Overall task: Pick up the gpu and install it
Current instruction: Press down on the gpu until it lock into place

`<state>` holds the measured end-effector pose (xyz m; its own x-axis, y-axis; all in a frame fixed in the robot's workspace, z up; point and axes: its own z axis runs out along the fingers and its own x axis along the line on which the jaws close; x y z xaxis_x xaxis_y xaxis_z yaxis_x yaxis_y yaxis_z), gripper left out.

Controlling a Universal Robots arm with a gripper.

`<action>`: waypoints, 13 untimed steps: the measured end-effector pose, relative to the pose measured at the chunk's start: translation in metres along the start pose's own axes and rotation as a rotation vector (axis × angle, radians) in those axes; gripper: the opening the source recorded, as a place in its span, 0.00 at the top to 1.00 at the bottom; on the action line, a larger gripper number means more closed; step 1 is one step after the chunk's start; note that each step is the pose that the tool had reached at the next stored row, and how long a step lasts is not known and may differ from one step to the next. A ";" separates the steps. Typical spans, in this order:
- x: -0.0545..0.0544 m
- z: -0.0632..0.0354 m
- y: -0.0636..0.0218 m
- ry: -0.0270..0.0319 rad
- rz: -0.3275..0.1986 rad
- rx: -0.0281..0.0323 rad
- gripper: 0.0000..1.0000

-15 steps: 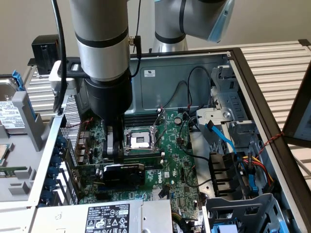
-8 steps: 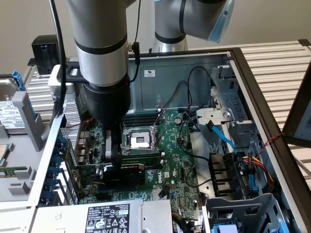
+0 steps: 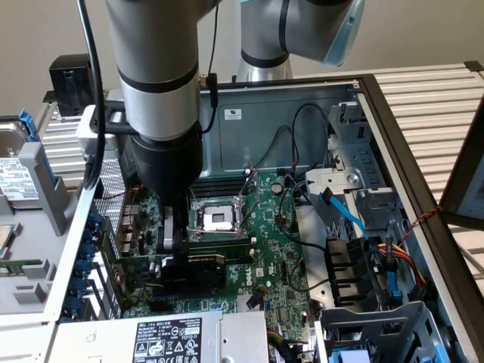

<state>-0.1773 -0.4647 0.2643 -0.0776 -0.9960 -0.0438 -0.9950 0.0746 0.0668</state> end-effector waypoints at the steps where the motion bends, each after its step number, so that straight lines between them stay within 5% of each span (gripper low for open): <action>1: 0.000 -0.0008 0.0002 -0.0004 0.000 -0.0054 0.89; 5: 0.000 -0.0128 0.0009 0.0009 0.001 -0.0164 0.89; 13: -0.001 -0.0493 0.0034 0.0012 0.001 -0.0177 0.89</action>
<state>-0.1774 -0.4657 0.3137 -0.0783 -0.9960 -0.0426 -0.9936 0.0745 0.0845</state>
